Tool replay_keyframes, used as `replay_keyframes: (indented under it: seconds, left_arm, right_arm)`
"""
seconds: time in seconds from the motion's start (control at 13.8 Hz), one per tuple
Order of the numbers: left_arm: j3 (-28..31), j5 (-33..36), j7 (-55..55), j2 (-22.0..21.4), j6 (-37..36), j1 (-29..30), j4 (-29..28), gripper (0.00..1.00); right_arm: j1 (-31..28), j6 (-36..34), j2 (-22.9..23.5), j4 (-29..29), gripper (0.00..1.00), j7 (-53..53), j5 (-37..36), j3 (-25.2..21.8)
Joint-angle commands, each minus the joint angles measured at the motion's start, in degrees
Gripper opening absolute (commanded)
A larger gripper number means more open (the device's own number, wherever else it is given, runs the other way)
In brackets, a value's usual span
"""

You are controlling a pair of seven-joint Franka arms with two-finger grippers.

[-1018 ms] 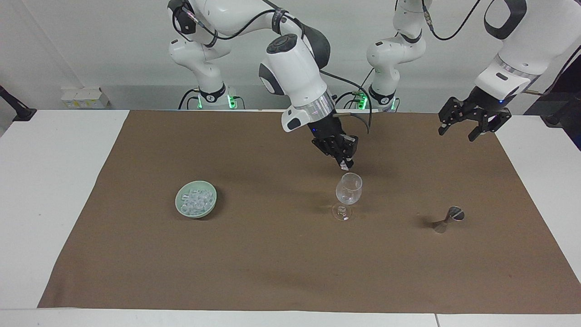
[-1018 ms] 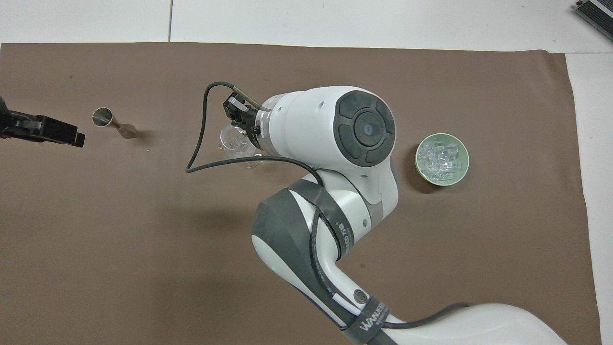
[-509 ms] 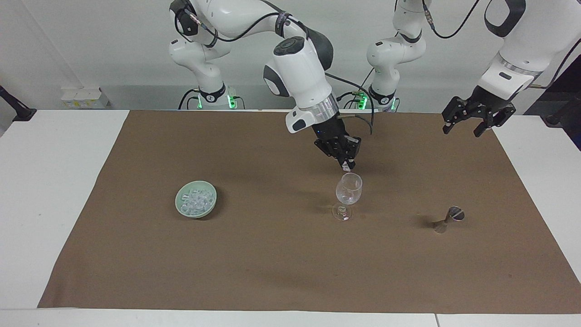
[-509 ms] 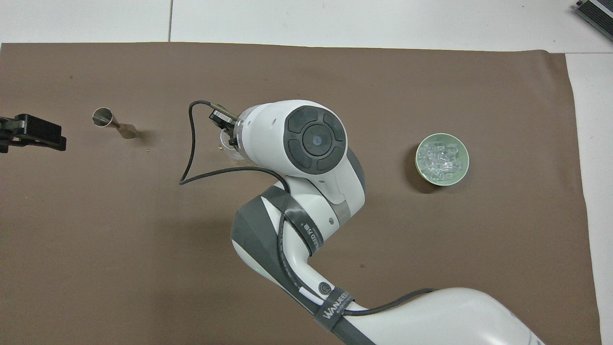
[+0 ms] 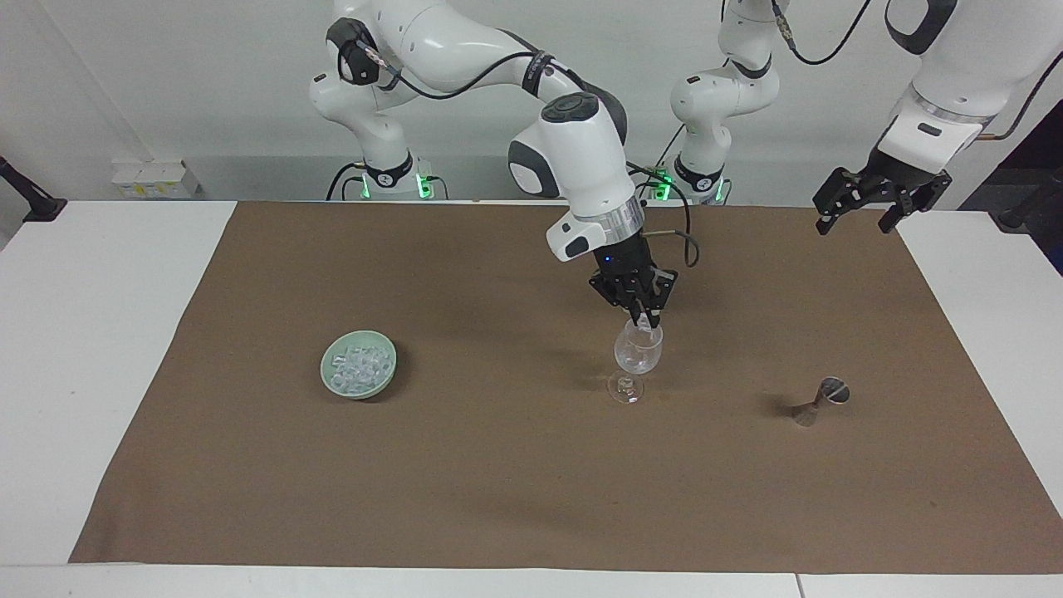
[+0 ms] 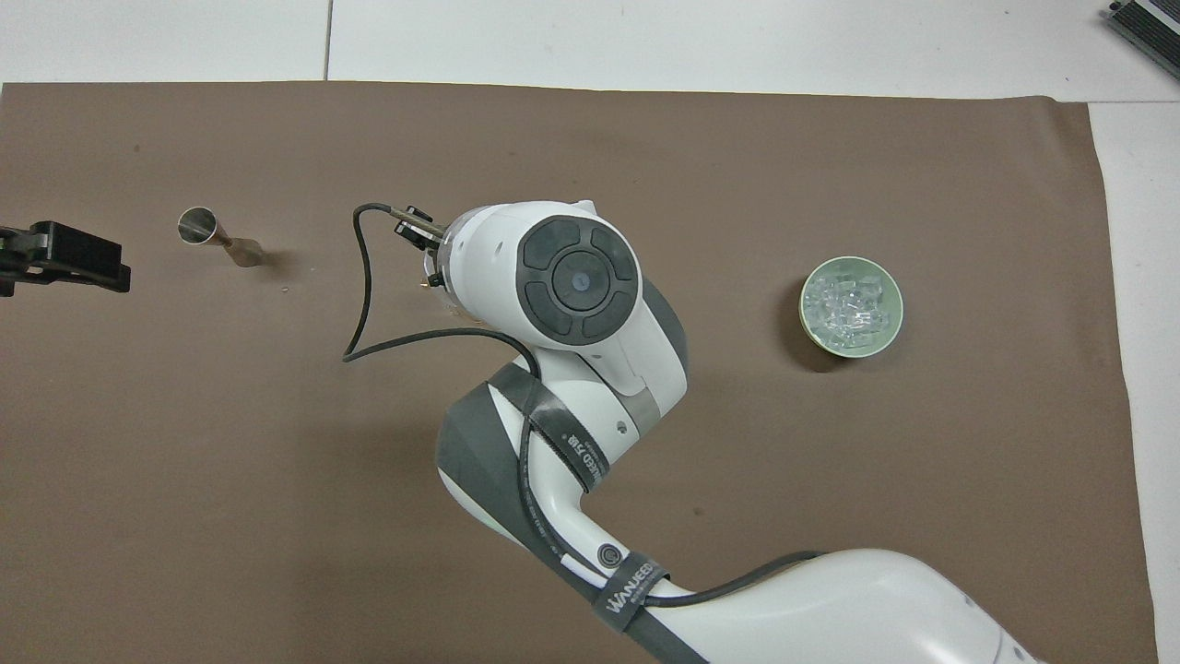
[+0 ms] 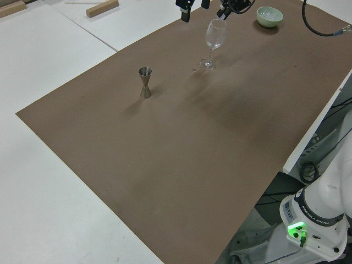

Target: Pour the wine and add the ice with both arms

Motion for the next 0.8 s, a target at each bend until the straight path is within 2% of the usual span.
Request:
replay_keyframes:
  seconds: [0.0, 0.07, 0.29, 0.44, 0.58, 0.73]
  left_arm:
    - [4.84, 1.21, 0.87, -0.22, -1.07, -6.31, 0.58, 1.0]
    - [7.92, 1.12, 1.92, -0.14, -0.38, -9.99, 0.49, 1.0]
    - [17.94, 0.95, 3.43, -0.05, 0.42, -19.75, 0.58, 1.0]
    - [19.63, 0.95, 3.43, -0.14, 0.51, -20.83, 0.49, 1.0]
    - [20.6, 0.95, 5.17, -0.05, 0.51, -20.75, 0.49, 1.0]
    - [20.69, 0.77, 5.45, 0.12, 0.16, -20.04, 0.75, 1.0]
  right_arm:
    - [-0.02, -0.37, 0.98, 1.44, 0.03, 0.31, -1.79, 0.26]
    - [-0.02, -0.45, 0.89, 1.44, 0.04, 0.39, -1.7, 0.26]
    - [-0.02, -0.45, 0.8, 1.44, 0.23, 0.31, -1.79, 0.17]
    - [-0.02, -0.45, 0.89, 1.44, 0.25, -0.3, -1.79, 0.17]
    - [-0.02, -0.54, 0.8, 1.44, 0.31, -0.05, -1.79, 0.17]
    - [0.15, -0.37, 0.72, 1.44, 0.32, 0.22, -1.7, 0.17]
